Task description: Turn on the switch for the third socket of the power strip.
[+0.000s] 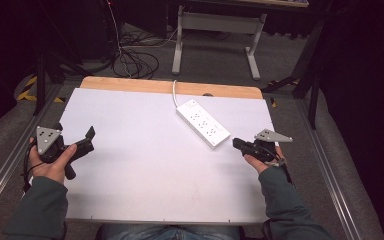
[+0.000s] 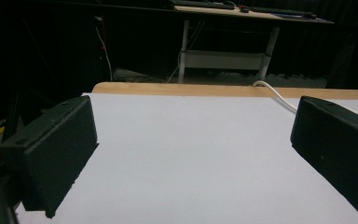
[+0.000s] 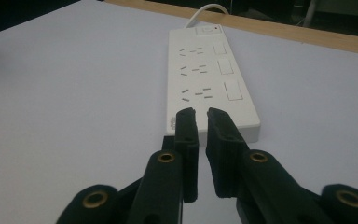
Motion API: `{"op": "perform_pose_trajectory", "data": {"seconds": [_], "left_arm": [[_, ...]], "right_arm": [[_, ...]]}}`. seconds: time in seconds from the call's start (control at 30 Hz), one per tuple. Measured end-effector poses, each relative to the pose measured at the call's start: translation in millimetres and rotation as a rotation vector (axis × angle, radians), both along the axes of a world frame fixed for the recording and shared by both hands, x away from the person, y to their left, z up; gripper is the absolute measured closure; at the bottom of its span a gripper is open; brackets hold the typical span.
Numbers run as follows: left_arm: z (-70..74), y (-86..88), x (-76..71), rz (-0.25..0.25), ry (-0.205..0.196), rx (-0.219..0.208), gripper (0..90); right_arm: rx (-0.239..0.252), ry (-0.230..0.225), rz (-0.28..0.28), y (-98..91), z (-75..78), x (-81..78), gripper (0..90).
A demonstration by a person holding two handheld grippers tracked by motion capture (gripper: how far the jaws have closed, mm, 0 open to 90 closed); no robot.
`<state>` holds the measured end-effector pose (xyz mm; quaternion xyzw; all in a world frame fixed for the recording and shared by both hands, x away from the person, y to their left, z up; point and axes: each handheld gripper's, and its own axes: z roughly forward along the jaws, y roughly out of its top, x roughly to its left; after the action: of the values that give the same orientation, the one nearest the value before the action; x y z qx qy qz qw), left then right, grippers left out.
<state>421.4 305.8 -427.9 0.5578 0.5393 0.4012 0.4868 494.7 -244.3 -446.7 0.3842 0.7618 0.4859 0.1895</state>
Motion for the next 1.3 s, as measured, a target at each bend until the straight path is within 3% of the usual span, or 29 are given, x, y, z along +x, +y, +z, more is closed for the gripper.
{"op": "perform_pose_trajectory", "data": {"seconds": [0.17, 1.3], "left_arm": [[-0.1, 0.3, -0.2, -0.002, 0.001, -0.004, 1.1], [-0.6, 4.6, -5.8, 0.011, 0.0, 0.002, 1.7]], "right_arm": [[-0.016, 0.001, 0.003, -0.1, 0.0, 0.0, 90.0], [-0.053, 0.027, 0.015, 10.2, -1.7, 9.3, 90.0]]}}
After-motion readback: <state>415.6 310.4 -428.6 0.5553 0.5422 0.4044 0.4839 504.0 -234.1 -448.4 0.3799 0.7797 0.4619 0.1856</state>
